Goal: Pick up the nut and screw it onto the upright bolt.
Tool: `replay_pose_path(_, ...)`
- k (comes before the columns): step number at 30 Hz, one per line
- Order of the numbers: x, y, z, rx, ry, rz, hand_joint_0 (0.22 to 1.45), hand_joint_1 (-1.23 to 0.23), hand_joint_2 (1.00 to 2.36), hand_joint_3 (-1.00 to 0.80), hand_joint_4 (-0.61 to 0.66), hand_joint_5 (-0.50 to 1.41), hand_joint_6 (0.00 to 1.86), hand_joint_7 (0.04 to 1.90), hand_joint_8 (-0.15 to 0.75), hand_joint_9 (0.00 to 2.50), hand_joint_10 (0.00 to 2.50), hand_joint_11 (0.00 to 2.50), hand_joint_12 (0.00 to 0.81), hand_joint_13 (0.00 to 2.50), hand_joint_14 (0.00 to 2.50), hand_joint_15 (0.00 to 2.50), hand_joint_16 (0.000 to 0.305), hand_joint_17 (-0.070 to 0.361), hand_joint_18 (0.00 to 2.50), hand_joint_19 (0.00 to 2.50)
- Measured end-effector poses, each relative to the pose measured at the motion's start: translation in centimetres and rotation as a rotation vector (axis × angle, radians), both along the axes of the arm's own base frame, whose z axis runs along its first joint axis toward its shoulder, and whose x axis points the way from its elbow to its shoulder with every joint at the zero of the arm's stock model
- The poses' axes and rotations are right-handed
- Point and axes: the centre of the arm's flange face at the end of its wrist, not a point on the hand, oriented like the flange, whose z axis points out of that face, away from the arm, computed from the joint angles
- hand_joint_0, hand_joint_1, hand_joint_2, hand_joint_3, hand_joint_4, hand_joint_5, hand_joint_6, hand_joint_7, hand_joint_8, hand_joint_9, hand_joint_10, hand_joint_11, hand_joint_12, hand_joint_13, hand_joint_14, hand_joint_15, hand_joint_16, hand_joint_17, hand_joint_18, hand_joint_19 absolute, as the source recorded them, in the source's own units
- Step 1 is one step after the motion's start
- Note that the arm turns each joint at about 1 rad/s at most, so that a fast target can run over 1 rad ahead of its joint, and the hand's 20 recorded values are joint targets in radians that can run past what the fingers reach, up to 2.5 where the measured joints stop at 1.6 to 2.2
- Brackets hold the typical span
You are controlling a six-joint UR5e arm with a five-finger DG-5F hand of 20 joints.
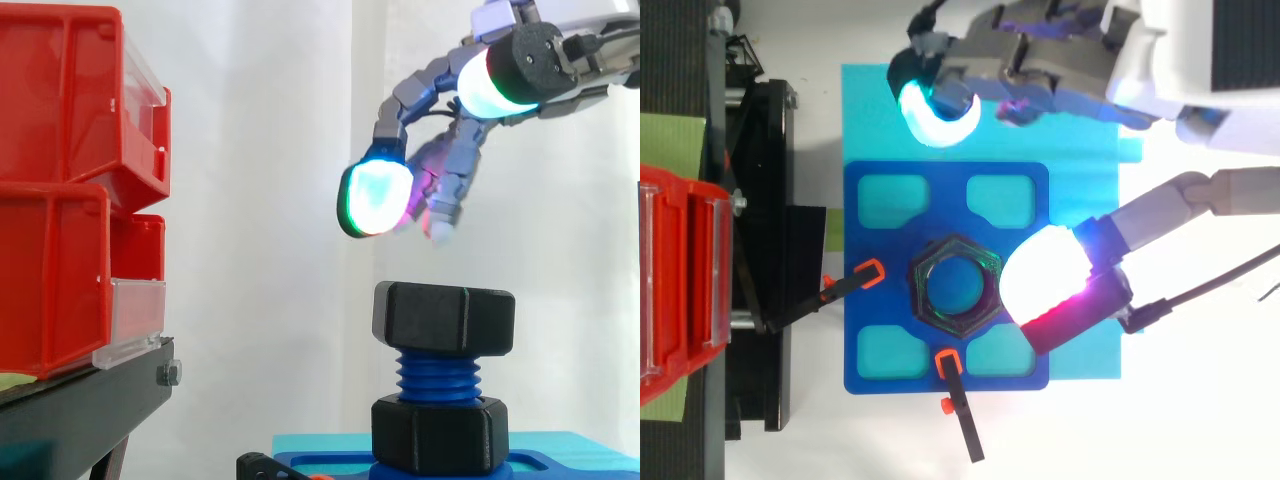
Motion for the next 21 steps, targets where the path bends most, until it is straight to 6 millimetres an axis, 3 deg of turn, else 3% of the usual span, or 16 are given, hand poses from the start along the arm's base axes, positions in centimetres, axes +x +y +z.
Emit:
replay_pose_path(5, 0.3, 0.5, 0.1, -0.003, -0.017, 0.008, 0.45, -0.26, 1.0, -0.5, 0.16, -0.17, 0.5, 0.62, 0.264, 0.59, 0.0, 0.0, 0.385, 0.27, 0.0, 0.0, 0.053, 0.12, 0.0, 0.0)
replay_pose_path(10, 0.7, 1.8, -1.4, 0.034, -0.033, 0.015, 0.45, -0.25, 1.0, -0.5, 0.16, -0.17, 0.5, 0.61, 0.261, 0.55, 0.0, 0.0, 0.385, 0.22, 0.0, 0.0, 0.054, 0.121, 0.0, 0.0)
replay_pose_path(14, 1.0, 3.5, -3.8, 0.101, -0.055, 0.028, 0.45, -0.25, 1.0, -0.5, 0.16, -0.17, 0.5, 0.62, 0.262, 0.55, 0.0, 0.0, 0.388, 0.21, 0.0, 0.0, 0.054, 0.121, 0.0, 0.0)
replay_pose_path(21, 1.0, 5.6, -5.0, 0.138, -0.05, 0.046, 0.45, -0.24, 1.0, -0.5, 0.16, -0.17, 0.5, 0.62, 0.266, 0.55, 0.0, 0.0, 0.39, 0.21, 0.0, 0.0, 0.054, 0.121, 0.0, 0.0)
